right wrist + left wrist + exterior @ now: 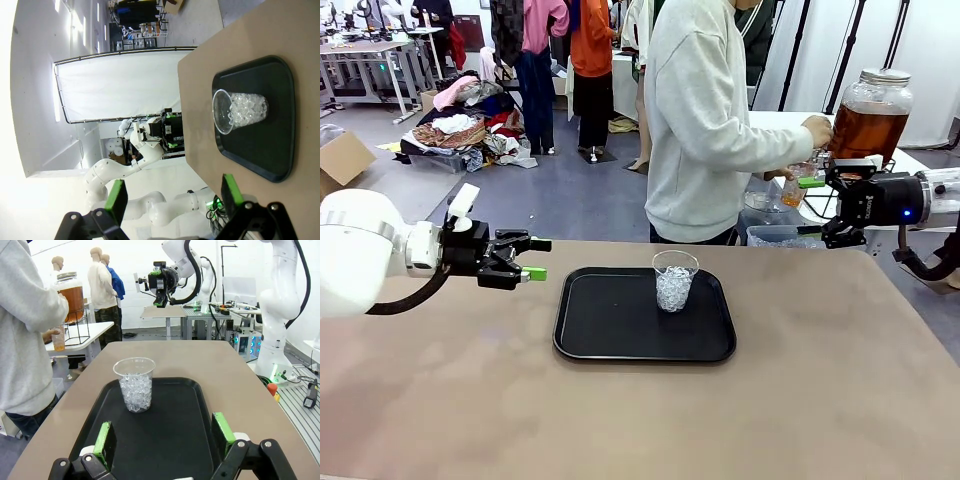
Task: Pour the drink into the iced cup.
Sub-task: Pick up the iced cup indicated by the human and present it to them.
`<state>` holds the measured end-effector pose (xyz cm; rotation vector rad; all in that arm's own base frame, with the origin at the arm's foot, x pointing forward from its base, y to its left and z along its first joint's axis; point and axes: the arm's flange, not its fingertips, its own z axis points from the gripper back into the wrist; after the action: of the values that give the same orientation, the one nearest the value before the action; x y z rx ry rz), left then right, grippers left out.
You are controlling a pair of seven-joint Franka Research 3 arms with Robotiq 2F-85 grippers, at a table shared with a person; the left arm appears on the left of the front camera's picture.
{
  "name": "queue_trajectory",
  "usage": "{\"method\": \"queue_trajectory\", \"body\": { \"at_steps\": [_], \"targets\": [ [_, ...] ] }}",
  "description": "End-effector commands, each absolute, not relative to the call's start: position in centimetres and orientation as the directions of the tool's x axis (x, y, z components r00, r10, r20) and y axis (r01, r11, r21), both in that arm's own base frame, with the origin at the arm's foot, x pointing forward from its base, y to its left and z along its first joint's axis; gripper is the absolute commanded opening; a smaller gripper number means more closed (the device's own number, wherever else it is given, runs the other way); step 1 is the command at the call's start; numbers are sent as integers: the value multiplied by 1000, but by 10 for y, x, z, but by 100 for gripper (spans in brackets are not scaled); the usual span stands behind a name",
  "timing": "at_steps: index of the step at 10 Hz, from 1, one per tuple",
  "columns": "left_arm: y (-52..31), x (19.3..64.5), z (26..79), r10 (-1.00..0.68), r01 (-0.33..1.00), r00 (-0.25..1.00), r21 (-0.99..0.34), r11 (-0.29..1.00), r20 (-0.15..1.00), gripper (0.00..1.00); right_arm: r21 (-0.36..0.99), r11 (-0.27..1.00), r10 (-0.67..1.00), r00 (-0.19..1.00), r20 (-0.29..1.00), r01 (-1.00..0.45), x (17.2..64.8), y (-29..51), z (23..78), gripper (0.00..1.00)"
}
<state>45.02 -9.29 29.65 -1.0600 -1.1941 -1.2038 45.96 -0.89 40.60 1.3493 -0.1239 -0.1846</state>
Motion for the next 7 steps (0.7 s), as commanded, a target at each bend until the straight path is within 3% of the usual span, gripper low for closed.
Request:
{"method": "queue_trajectory", "body": {
  "at_steps": [1,7],
  "targets": [
    [-93,450,297,-98,996,-24,32,88,995,100,977,205,-203,979,-16,59,460,-8,407,100],
    [-93,450,297,-98,996,-24,32,88,995,100,977,205,-203,979,-16,59,460,-8,407,100]
  ]
}}
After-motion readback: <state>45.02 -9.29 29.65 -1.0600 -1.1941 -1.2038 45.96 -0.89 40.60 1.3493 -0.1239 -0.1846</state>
